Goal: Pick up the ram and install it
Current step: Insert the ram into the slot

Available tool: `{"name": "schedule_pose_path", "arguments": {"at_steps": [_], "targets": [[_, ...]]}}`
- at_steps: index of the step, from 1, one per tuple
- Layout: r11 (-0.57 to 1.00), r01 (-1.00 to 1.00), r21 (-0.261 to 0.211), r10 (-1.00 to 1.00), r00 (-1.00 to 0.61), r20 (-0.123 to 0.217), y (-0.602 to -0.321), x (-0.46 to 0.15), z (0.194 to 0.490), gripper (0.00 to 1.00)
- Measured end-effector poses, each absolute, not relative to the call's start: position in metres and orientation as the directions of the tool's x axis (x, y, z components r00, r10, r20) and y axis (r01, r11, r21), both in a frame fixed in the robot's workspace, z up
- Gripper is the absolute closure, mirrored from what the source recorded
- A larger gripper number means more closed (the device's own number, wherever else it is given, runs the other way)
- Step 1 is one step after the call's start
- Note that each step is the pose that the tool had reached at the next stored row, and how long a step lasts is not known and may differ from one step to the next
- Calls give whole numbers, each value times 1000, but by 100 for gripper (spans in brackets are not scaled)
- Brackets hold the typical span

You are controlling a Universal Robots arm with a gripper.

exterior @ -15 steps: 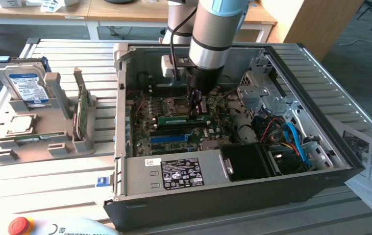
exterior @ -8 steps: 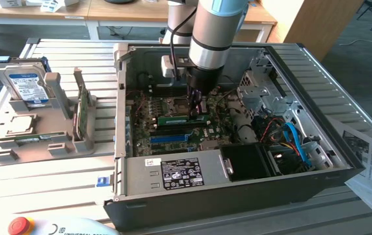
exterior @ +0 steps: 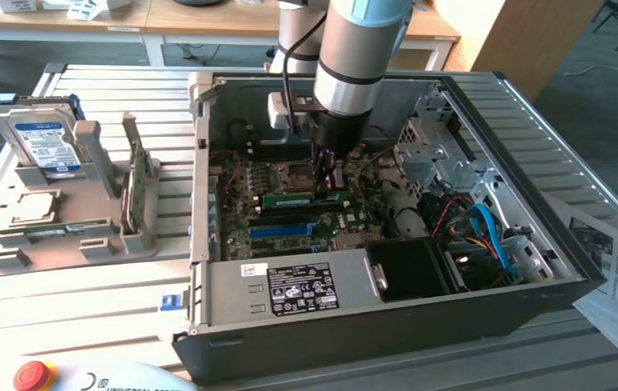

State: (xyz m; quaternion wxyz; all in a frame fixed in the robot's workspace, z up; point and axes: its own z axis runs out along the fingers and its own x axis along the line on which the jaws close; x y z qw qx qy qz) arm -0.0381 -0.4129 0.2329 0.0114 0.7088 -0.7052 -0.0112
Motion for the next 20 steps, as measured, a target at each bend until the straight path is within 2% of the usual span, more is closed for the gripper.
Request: {"name": "schedule_pose_path", "arguments": {"at_steps": [20], "targets": [[1,-1000,28,-1000,-1,0,-413,-38,233,88]]}}
